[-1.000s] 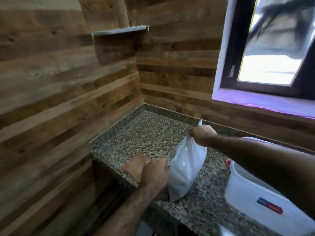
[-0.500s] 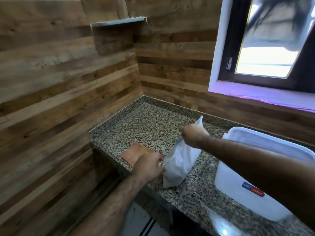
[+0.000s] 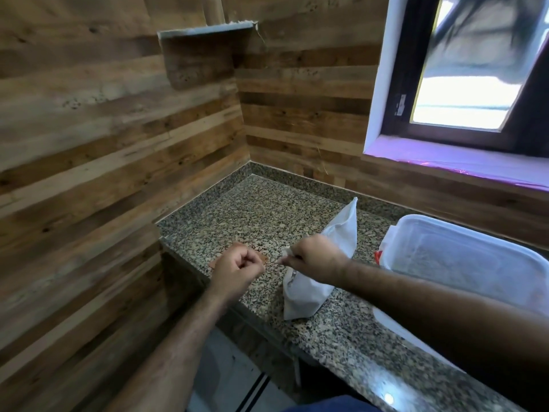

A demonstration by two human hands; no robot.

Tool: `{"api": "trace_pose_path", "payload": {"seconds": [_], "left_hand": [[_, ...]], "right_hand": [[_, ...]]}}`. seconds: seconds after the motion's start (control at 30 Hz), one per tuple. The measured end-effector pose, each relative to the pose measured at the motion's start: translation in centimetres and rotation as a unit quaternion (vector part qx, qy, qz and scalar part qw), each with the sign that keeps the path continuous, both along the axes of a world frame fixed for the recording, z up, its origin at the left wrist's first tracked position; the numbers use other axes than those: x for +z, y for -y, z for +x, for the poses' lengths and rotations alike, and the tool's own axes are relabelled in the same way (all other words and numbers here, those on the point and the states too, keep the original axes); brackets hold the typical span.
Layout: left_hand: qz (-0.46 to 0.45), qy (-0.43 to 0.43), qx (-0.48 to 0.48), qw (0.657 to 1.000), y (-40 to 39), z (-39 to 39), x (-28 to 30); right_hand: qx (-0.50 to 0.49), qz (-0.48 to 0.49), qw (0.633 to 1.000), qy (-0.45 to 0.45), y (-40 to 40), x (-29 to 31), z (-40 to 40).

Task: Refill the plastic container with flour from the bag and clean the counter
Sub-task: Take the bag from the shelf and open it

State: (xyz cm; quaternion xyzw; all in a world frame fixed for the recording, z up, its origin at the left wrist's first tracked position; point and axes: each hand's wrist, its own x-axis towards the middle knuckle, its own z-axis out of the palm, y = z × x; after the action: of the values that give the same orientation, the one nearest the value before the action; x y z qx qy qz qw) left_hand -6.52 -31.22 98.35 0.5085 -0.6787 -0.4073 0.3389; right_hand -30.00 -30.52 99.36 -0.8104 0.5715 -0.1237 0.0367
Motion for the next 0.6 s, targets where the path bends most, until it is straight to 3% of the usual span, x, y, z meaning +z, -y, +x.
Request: {"api": "trace_pose_path", "payload": {"seconds": [0.13,0.23,0.43,0.6], "left_hand": [[-0.043,0.205,-0.092,0.974,-1.0,-2.6,-3.7],[-0.141,0.314,-0.114,0.932,-0.9,-5.5,-4.4],[-0.234,0.318,-0.219,0.892,0.7,-5.5,-5.8],[-0.160,0.287,-0.286,0.900,2.6,-4.7,-5.9]], "right_hand": [[-0.015,0.016,0.996,-0.081,0.0,1.3,-1.3],[-0.016,0.026,0.994,-0.100,-0.4,1.6,-1.0],[-0.039,0.003,0.981,-0.189,0.7,1.5,-3.2],[-0.152,0.027,0.967,-0.203,4.3,1.6,-7.9]]}}
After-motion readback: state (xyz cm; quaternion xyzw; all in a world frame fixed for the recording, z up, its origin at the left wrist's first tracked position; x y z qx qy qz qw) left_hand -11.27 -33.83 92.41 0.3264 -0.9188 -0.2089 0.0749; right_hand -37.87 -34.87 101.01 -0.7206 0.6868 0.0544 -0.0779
